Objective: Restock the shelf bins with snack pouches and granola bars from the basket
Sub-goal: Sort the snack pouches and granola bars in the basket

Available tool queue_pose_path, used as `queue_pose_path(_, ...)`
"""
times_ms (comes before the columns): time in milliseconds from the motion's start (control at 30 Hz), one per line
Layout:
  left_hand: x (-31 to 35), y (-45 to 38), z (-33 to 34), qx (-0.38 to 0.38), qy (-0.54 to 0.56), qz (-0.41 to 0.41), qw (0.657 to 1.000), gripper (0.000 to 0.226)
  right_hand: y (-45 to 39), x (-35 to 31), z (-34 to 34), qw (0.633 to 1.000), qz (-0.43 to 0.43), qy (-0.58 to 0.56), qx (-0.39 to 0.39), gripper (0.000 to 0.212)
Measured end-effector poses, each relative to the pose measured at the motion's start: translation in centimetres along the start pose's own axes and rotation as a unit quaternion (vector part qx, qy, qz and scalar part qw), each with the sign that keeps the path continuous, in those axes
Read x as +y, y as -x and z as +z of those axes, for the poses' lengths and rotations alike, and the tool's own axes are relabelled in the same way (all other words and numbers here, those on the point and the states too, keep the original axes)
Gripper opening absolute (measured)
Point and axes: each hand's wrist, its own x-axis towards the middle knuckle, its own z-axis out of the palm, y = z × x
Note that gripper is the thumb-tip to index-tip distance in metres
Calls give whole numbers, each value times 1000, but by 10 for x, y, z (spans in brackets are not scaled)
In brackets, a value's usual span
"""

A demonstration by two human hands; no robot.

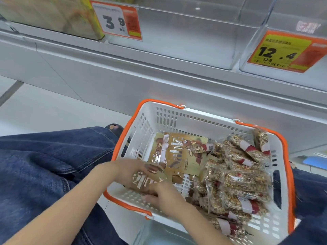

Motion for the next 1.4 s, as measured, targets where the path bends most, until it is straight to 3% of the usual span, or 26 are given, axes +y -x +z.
queue_pose_path(100, 10, -10, 10, -82, -33, -25, 996, 61, 0, 14, -28, 997, 22, -75, 20, 20)
queue_pose_path(200, 9, -18, -1, -142, -18, -30, 989, 58, -15, 48, -74, 975, 57, 106, 187, 35)
queue_pose_path(267, 6, -27, -11, -139, 18, -14, 990, 53, -30, 70, -104, 942, 67, 236, 229, 46)
queue_pose_path(333, 3, -45, -18, -68, 100, -18, 992, 42, -42, 87, -126, 921, 98, 342, 160, 56)
queue_pose_path(433, 4, -84, -23, 109, 174, -63, 977, 32, -52, 100, -137, 883, 138, 445, 52, 73)
queue_pose_path(533, 8, -131, -20, 188, 245, -82, 947, 39, -54, 100, -127, 854, 146, 500, -1, 62)
queue_pose_path(633, 5, -169, -11, 198, 314, -103, 923, 61, -43, 94, -127, 851, 150, 500, -61, 53)
queue_pose_path(733, 3, -193, -9, 234, 361, -141, 892, 44, -17, 89, -129, 859, 146, 478, -115, 73)
queue_pose_path(800, 4, -201, -12, 233, 375, -152, 884, 34, -6, 90, -130, 871, 136, 458, -115, 75)
queue_pose_path(900, 3, -205, -10, 224, 373, -130, 891, 29, -4, 90, -132, 913, 115, 388, -59, 50)
queue_pose_path(1000, 6, -193, -10, 280, 369, -104, 880, 16, -6, 90, -136, 959, 109, 262, 22, 35)
queue_pose_path(1100, 11, -161, -35, 319, 395, -35, 861, 14, -14, 74, -146, 974, 60, 157, 153, 60)
queue_pose_path(1200, 32, -127, -72, 291, 287, 64, 911, 21, -30, 40, -167, 959, -13, 126, 253, 80)
queue_pose_path(1233, 42, -117, -81, 273, 235, 86, 929, 21, -35, 31, -172, 958, -17, 135, 254, 75)
queue_pose_path(1300, 52, -100, -91, 248, 198, 107, 942, 16, -42, 21, -179, 954, 4, 200, 221, 37)
queue_pose_path(1333, 50, -93, -93, 241, 223, 104, 939, 13, -39, 19, -181, 947, 23, 244, 207, 21)
queue_pose_path(1400, 33, -86, -89, 249, 300, 63, 919, 20, -21, 24, -182, 933, 57, 297, 195, 19)
